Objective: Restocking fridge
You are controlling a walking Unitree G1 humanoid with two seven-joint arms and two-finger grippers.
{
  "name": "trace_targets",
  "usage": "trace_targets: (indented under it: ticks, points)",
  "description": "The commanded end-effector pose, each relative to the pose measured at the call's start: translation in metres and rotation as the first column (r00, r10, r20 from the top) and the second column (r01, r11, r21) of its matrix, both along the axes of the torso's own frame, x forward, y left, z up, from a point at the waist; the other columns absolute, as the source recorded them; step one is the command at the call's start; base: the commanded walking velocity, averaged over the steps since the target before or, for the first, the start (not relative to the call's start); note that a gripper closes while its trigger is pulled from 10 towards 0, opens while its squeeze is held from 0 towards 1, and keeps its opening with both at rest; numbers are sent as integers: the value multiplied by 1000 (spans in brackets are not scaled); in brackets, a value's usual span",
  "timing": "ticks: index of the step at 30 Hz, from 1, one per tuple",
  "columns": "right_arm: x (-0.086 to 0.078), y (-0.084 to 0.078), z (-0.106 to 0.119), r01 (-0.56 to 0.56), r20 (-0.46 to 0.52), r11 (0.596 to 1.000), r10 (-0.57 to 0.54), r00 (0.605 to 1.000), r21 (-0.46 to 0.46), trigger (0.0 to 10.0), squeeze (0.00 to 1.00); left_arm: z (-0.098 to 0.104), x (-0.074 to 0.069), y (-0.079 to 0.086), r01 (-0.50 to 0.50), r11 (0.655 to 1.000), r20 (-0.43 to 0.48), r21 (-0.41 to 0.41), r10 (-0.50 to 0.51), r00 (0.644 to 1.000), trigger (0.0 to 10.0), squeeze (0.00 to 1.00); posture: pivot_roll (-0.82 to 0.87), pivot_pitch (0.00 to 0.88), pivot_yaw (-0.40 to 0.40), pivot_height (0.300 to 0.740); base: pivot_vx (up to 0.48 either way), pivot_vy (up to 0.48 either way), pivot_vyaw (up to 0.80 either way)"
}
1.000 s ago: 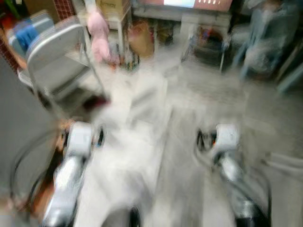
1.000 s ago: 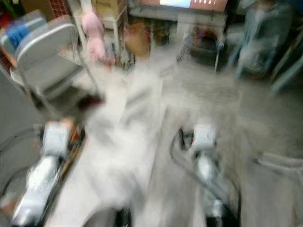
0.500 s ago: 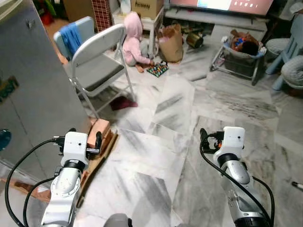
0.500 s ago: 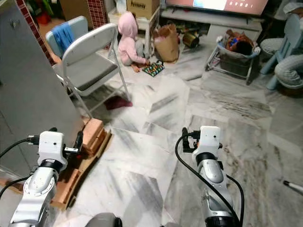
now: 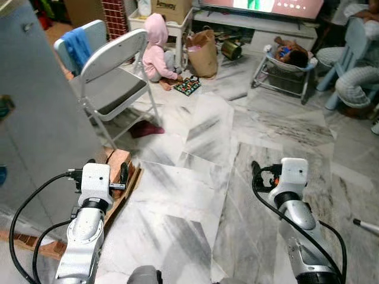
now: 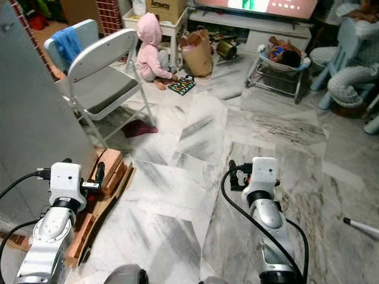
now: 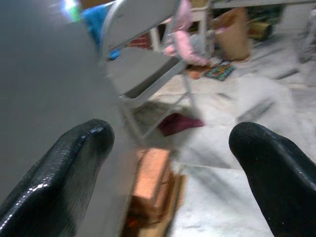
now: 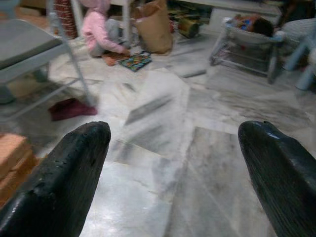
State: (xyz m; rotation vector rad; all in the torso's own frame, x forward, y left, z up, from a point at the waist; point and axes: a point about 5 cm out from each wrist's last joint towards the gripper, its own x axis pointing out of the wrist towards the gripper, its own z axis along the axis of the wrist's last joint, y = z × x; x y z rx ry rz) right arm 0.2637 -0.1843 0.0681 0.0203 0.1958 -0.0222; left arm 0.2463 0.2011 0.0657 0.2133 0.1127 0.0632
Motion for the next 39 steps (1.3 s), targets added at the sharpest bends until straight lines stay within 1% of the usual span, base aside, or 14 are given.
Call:
trace_targets:
  ticks: [1,3,7,10,17,24,27,32,37,39]
  points:
    - [-1,1,3,-11,13,1000,11,1000,0,10000,0,-2,-2,3,-16,1000,-12,11,16,1000,10000,0,99,65,-29,740,0,480,0]
    - [-3,-1,3,-14,19,1000,14,1000,5,10000,0,-3,-4,5,-28,999,-8,29,28,1000,10000,0,98,65,-29,740,0,480,0]
    - [-5,-1,3,-18,24,1000,18,1000,7,10000,0,-3,-5,5,-21,999,-7,35,21,1000,10000,0,100,66,-29,740,0,480,0]
    - [-7,1,2,-40,27,999,40,999,5,10000,0,-4,-5,4,-16,999,-3,44,16,1000,10000,0,100,67,-29,740,0,480,794]
    - [-7,1,-1,-40,21,999,40,999,16,10000,0,-2,-7,4,-24,999,1,46,24,1000,10000,0,105,69,-31,740,0,480,737]
    - [-9,-2,-5,-21,4,1000,20,1000,11,10000,0,-2,-8,4,-24,999,6,40,23,1000,10000,0,107,67,-32,740,0,424,0]
    - [-11,-6,-9,16,-18,1000,-17,1000,-16,10000,0,-3,-14,2,12,999,1,46,-12,1000,10000,0,108,69,-31,740,0,0,0]
    - [-13,-13,-13,58,-42,998,-59,997,-13,10000,0,-4,-18,4,27,998,-5,57,-27,1000,10000,0,110,73,-37,740,0,0,0]
    - [-13,-14,-14,67,-53,998,-67,996,2,10000,0,-4,-19,7,27,998,-10,57,-27,1000,10000,0,111,75,-38,740,0,0,0]
    - [-13,-14,-15,69,-61,998,-69,996,4,10000,0,-4,-19,8,32,998,-12,60,-31,999,10000,0,112,75,-39,740,0,0,-800]
